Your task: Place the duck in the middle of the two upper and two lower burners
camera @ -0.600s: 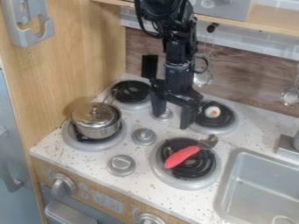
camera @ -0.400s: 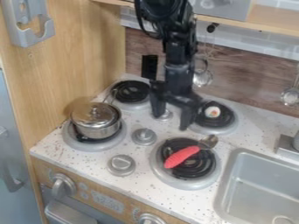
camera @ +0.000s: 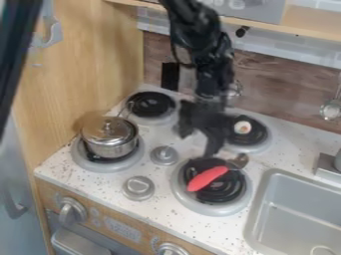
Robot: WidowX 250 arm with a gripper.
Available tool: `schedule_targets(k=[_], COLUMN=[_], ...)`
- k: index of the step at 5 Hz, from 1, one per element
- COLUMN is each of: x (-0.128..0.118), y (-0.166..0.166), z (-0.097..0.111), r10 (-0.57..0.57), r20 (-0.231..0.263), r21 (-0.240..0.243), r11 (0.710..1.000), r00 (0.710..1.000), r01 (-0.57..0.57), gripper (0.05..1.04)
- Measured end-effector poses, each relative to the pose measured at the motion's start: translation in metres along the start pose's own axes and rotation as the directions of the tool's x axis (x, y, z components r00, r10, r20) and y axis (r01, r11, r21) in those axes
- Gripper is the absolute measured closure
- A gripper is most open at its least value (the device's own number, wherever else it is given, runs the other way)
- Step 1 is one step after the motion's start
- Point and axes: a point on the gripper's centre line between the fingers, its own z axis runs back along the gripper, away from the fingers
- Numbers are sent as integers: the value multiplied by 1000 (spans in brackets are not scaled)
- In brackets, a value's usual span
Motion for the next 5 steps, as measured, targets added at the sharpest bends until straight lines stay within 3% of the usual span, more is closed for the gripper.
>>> schedule_targets(k=[1,2,3,5], x=[16,41,50,87], y=[7,4,1,10], z=[-4,-8,-18,-27], r10=[69,171,269,346], r20=[109,268,329,409], r21=[44,-19,-88,-111], r11=[996,985,963,937], r00=[992,948,905,844], r01=[-74,-172,-255,-331], gripper=[85,85,85,85])
